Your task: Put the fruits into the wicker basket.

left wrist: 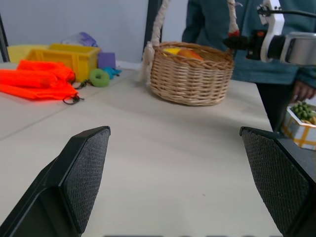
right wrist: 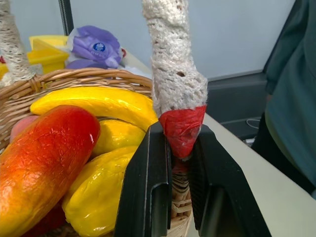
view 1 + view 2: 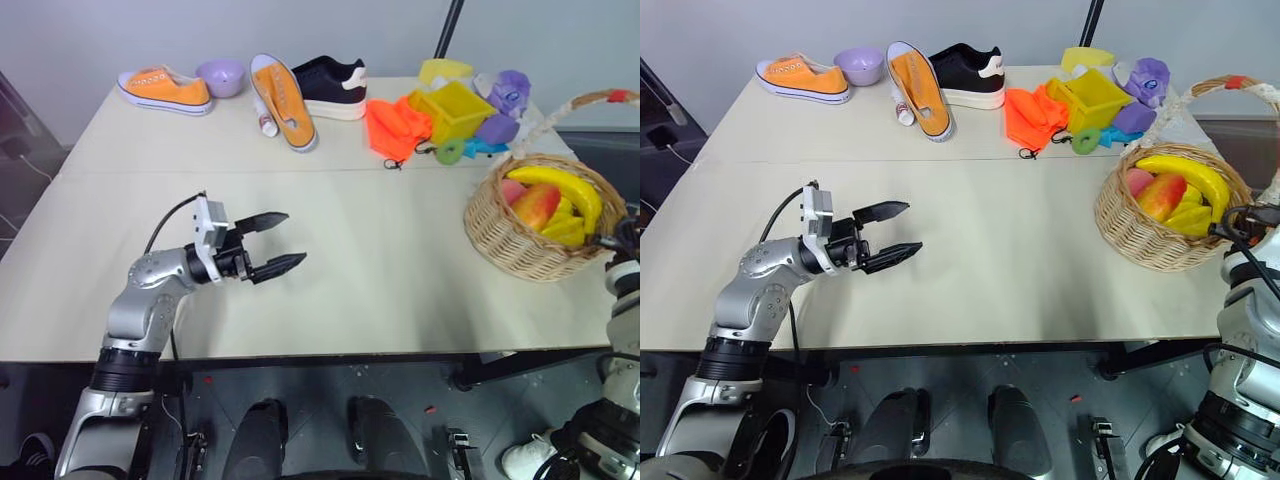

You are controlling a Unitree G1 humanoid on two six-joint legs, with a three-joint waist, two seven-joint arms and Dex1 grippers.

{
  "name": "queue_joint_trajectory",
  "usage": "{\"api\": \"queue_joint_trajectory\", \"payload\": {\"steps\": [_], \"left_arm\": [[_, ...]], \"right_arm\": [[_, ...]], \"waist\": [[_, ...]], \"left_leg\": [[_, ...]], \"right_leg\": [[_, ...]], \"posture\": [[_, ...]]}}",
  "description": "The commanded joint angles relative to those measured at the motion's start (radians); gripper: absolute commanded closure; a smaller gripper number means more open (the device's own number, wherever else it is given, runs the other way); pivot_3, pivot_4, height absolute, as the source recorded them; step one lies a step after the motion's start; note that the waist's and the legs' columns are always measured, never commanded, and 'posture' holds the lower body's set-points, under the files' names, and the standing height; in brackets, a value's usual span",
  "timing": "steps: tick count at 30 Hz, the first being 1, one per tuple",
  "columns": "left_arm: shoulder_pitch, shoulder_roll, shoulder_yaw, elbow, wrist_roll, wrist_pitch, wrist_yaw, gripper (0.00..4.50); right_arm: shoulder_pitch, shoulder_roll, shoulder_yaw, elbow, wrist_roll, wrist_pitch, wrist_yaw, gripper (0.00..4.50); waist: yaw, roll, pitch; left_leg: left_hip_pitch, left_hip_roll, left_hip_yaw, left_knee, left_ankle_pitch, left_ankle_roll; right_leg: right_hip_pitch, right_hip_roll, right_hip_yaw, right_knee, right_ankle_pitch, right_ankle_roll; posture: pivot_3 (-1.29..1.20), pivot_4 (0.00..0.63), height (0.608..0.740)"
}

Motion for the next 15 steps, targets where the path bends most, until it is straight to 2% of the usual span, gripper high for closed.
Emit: {"api": "queue_joint_trajectory", "payload": {"steps": [1, 5, 8, 11, 15], "left_arm": [[0.009, 0.016, 0.016, -0.041, -0.002, -0.007, -0.01, 0.0], [0.016, 0.015, 0.024, -0.045, -0.007, -0.006, 0.0, 0.0], [0.028, 0.014, 0.026, -0.042, -0.004, -0.013, 0.003, 0.0], [0.039, 0.011, 0.036, -0.042, -0.007, -0.013, 0.016, 0.0], [0.076, 0.015, 0.058, -0.056, 0.002, -0.034, 0.044, 0.0]], "right_arm": [[-0.005, 0.0, 0.004, -0.057, 0.02, -0.032, 0.003, 3.48], [-0.009, -0.009, 0.016, -0.061, 0.019, -0.037, -0.004, 1.7], [0.008, 0.006, 0.011, -0.102, 0.025, -0.032, -0.022, 0.03], [0.057, 0.038, 0.011, -0.178, 0.029, -0.043, -0.032, 0.03], [0.188, 0.126, 0.066, -0.355, 0.038, -0.178, 0.021, 0.03]], "waist": [[0.0, 0.0, 0.0], [0.003, 0.0, 0.0], [0.003, 0.0, 0.0], [0.004, 0.0, 0.0], [0.004, 0.001, 0.0]], "left_leg": [[0.0, 0.0, 0.0, 0.0, 0.0, 0.0], [0.0, 0.0, 0.0, 0.0, 0.0, 0.0], [0.0, 0.0, 0.0, 0.0, 0.0, 0.0], [0.0, 0.0, -0.001, 0.0, 0.0, 0.0], [0.0, 0.0, -0.001, -0.001, 0.0, 0.0]], "right_leg": [[0.0, 0.0, 0.0, 0.0, 0.0, 0.0], [0.0, 0.0, 0.0, 0.0, 0.0, 0.0], [0.001, 0.0, 0.0, 0.0, 0.0, 0.0], [0.0, 0.0, 0.0, 0.0, 0.0, 0.0], [0.001, 0.0, 0.0, 0.0, -0.001, 0.001]], "posture": [[0.0, 0.15, 0.74], [0.0, 0.15, 0.74], [0.0, 0.15, 0.74], [0.0, 0.15, 0.74], [0.0, 0.15, 0.74]]}}
